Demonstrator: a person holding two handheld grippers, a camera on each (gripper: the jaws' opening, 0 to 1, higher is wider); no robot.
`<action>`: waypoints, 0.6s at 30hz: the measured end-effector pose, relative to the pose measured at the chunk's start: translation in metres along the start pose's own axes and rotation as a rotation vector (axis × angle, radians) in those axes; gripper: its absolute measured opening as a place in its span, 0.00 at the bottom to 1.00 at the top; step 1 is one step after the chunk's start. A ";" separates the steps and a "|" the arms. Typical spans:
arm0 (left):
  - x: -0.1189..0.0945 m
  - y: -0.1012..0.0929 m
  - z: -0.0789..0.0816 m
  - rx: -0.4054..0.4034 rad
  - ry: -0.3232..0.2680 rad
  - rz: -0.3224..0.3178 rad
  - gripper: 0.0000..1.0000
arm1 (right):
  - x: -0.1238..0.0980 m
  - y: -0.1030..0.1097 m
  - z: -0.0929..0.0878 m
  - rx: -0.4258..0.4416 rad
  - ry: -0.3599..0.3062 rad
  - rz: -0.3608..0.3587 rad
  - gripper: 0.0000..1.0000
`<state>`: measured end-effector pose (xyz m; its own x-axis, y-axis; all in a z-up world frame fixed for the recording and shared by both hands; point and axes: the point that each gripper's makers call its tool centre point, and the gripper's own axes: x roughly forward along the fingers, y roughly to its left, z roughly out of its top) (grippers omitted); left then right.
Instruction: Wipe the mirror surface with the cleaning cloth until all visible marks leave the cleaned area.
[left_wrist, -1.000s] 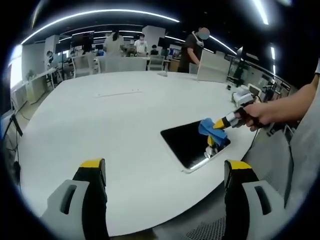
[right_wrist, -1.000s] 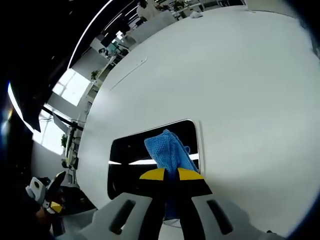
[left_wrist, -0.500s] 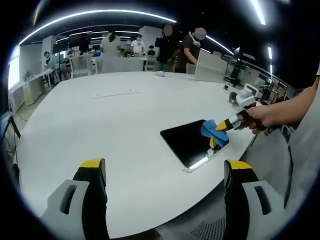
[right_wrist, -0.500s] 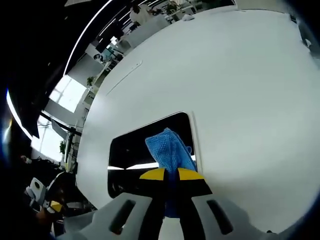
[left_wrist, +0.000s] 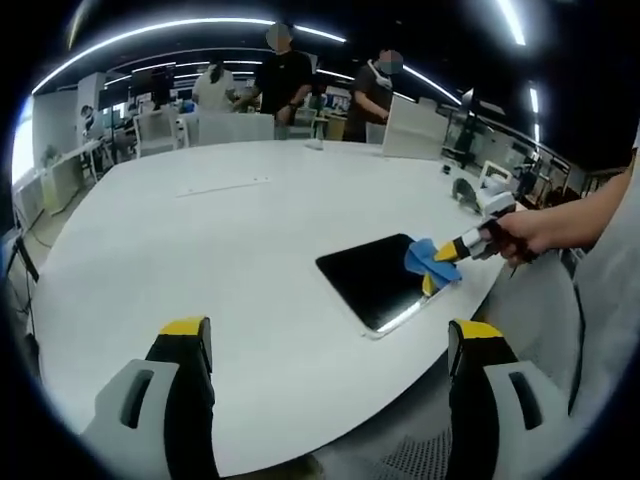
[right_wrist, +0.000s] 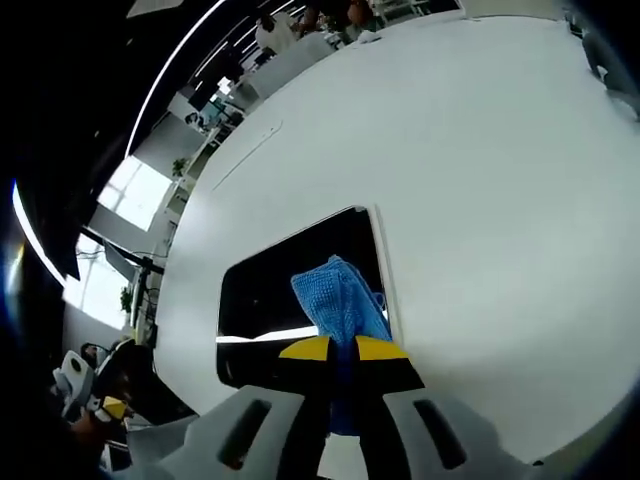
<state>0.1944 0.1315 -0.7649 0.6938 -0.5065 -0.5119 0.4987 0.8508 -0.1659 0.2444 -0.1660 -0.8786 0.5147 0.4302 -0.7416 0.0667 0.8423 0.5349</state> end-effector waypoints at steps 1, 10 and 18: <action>0.000 0.001 0.000 0.000 0.001 0.000 0.98 | 0.000 0.000 -0.001 0.002 0.000 0.000 0.02; -0.002 0.000 0.000 0.006 -0.001 -0.006 0.98 | -0.007 0.000 -0.011 0.018 -0.004 0.003 0.02; -0.005 0.001 -0.002 0.007 -0.003 -0.005 0.98 | -0.009 0.000 -0.014 0.041 -0.009 0.000 0.02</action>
<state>0.1910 0.1351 -0.7640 0.6926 -0.5116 -0.5086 0.5063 0.8469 -0.1625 0.2279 -0.1657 -0.8775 0.5222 0.4274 -0.7380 0.1015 0.8280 0.5514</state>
